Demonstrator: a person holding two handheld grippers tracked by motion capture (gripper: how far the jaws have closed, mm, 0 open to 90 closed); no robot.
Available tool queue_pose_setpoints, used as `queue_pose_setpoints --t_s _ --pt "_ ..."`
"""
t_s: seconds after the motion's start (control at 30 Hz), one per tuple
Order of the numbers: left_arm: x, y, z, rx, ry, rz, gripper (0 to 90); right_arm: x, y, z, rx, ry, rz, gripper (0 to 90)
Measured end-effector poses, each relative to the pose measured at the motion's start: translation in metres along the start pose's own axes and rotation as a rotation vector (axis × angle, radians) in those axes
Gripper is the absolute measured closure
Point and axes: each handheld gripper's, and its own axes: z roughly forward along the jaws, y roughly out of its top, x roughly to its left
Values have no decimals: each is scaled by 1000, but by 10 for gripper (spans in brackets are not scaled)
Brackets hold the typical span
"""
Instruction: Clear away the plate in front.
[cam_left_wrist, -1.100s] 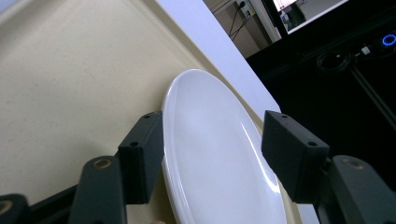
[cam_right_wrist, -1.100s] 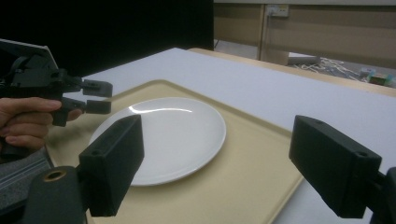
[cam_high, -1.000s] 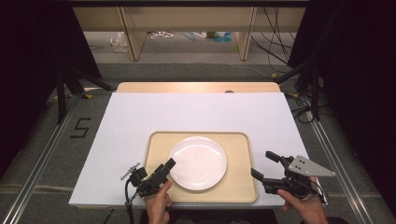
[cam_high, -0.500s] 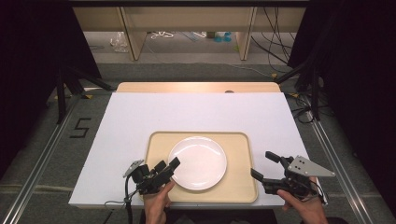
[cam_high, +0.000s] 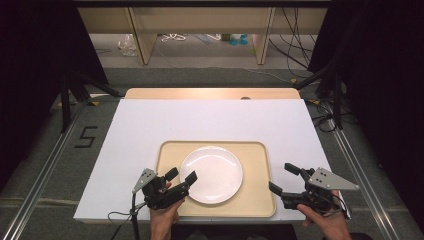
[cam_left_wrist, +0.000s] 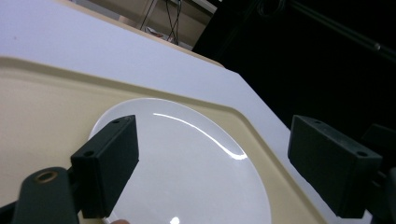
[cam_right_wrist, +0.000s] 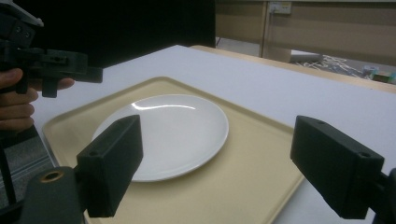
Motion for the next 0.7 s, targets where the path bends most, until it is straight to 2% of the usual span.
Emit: queue_pose_setpoints --t_s 0.1,0.17,0.2,0.23,0.27,0.33,0.37,0.5,0.53,0.63,0.7 --pt "-3 1 -4 4 -43 46 155 1 -1 1 5 4 1 161" --pt "-5 2 -7 10 -48 87 151 2 -1 1 18 19 8 156" --pt "-7 1 -8 5 -46 97 151 3 -1 1 15 20 17 155" --pt "-10 1 -10 -1 -46 136 151 3 -2 2 4 21 24 154" --pt "-10 1 -10 -1 -46 136 152 3 -2 2 4 21 24 154" --pt "-15 2 -12 12 3 201 152 3 -3 1 5 27 25 154" --pt "-16 1 -12 19 1 220 152 3 -3 1 6 27 26 153" --pt "-14 1 -14 11 -5 234 152 4 -3 -1 24 18 14 153" --pt "-14 1 -16 14 -4 236 152 4 -4 0 15 20 15 153" --pt "-15 3 -18 8 -14 255 152 5 -3 -3 35 25 22 153" --pt "-19 2 -20 4 -10 255 152 5 -4 -1 6 23 17 153"
